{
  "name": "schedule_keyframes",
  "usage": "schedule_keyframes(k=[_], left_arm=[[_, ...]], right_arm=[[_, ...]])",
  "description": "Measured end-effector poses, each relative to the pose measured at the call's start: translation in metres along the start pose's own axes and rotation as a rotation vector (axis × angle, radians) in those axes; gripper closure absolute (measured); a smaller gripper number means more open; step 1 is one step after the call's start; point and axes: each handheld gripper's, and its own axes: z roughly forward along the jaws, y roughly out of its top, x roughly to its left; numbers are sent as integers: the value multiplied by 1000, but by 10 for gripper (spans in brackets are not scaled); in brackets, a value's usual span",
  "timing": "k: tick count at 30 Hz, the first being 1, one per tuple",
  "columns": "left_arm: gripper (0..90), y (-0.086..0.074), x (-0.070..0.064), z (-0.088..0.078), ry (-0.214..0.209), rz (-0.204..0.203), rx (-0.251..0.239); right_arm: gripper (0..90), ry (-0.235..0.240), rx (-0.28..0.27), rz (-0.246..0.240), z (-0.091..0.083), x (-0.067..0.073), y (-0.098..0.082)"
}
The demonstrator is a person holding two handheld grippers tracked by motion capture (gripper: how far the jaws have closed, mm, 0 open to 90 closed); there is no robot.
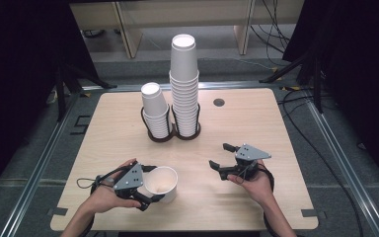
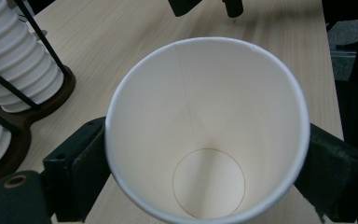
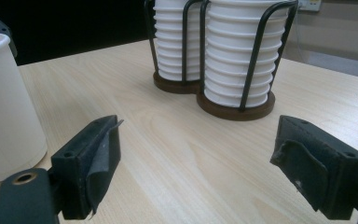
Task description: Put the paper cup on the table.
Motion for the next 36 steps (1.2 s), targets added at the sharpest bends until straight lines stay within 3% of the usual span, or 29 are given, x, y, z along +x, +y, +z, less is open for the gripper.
schedule_keyframes(k=[6,10,15,17,18,22,27,34,36], left_arm=[[117,-3,2,2,-7,-17,-14],[113,-5,5,2,-26,-26,-21],[99,-10,8,3,-32,-61,-54],[93,-12,9,4,-50,-75,-73],[92,-13,9,4,-39,-78,-75],[52,-18,9,5,-55,-93,-58],[7,-21,7,5,-71,-110,-104],[0,-21,9,1,-36,-104,-122],[0,-22,8,0,-25,-123,-143]], right_arm=[[156,2,-6,-21,0,-2,0],[156,-27,-7,-41,-1,-1,0],[154,-21,-10,-8,0,0,-1],[154,-20,-7,-8,0,0,-1],[154,-21,-6,-7,0,0,-1],[154,-8,-11,-26,2,-1,-1],[153,-20,10,-22,0,0,0],[153,-25,12,-22,0,0,-1],[153,-21,11,-23,0,0,-1]])
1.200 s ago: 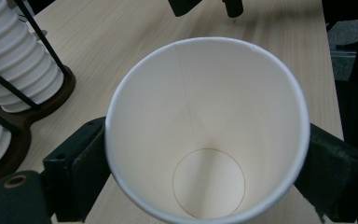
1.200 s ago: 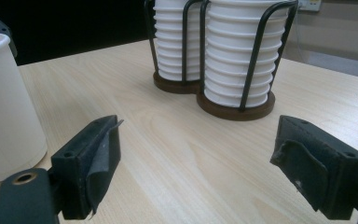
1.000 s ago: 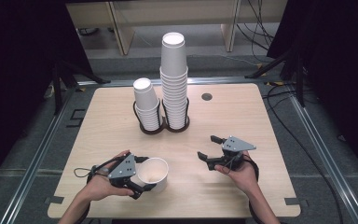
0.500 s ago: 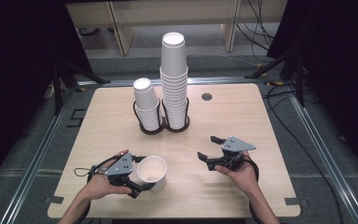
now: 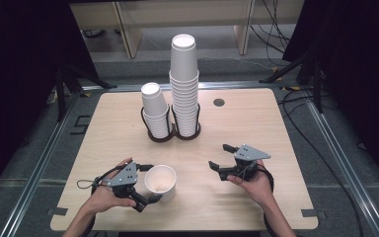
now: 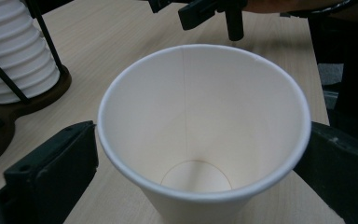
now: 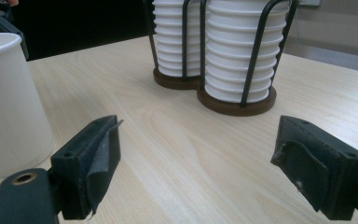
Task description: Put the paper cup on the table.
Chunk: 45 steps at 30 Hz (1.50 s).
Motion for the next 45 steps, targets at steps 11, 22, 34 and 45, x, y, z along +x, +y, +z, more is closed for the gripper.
schedule_keyframes(k=[11,22,34,45], left_arm=[[0,-5,-3,-18,37,-6,-70],[0,-12,-2,-40,94,-20,-182],[0,-29,19,-66,245,-65,-225],[0,-56,48,-74,555,-198,-221]], right_arm=[[153,-1,0,2,-1,0,0],[153,-5,-9,5,0,0,-1],[153,-13,-11,30,-1,-2,-3],[153,-32,-6,38,-3,-3,-4]])
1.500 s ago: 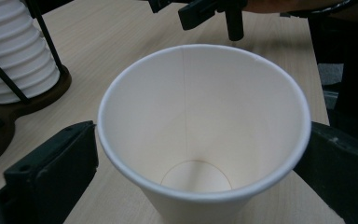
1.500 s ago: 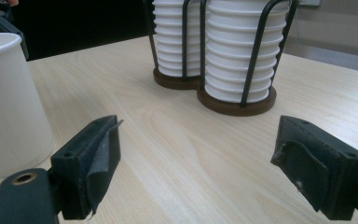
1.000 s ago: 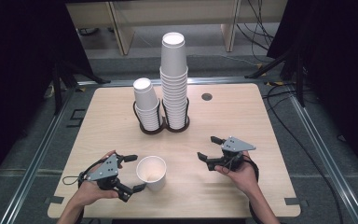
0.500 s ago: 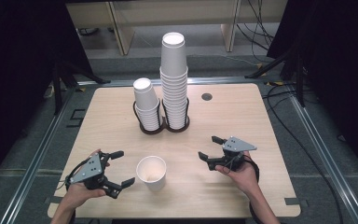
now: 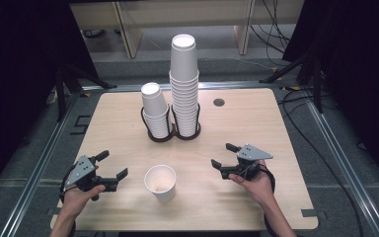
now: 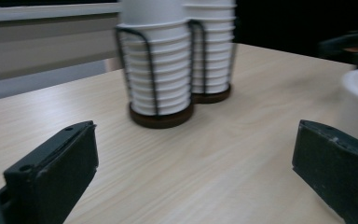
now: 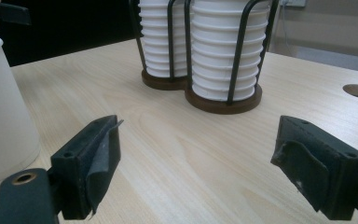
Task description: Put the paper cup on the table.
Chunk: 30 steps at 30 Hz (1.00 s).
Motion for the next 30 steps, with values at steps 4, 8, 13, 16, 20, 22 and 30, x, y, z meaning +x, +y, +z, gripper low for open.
schedule_keyframes(k=[4,8,13,16,20,22,30], left_arm=[[0,-7,9,2,120,-18,-8],[0,-13,15,2,210,-29,17],[0,-18,16,2,231,-32,25],[0,-20,16,4,225,-34,22],[0,-20,15,4,228,-41,31],[0,-20,16,5,229,-41,31],[0,-21,16,4,232,-49,27]], right_arm=[[153,-8,3,-2,0,0,-1],[153,-13,-15,-22,1,-2,-2],[153,-11,2,-4,1,1,-3],[153,8,9,15,2,1,-4],[153,1,1,0,3,0,-4],[153,-18,1,-13,2,-1,-4],[153,-14,4,4,1,-1,-3]])
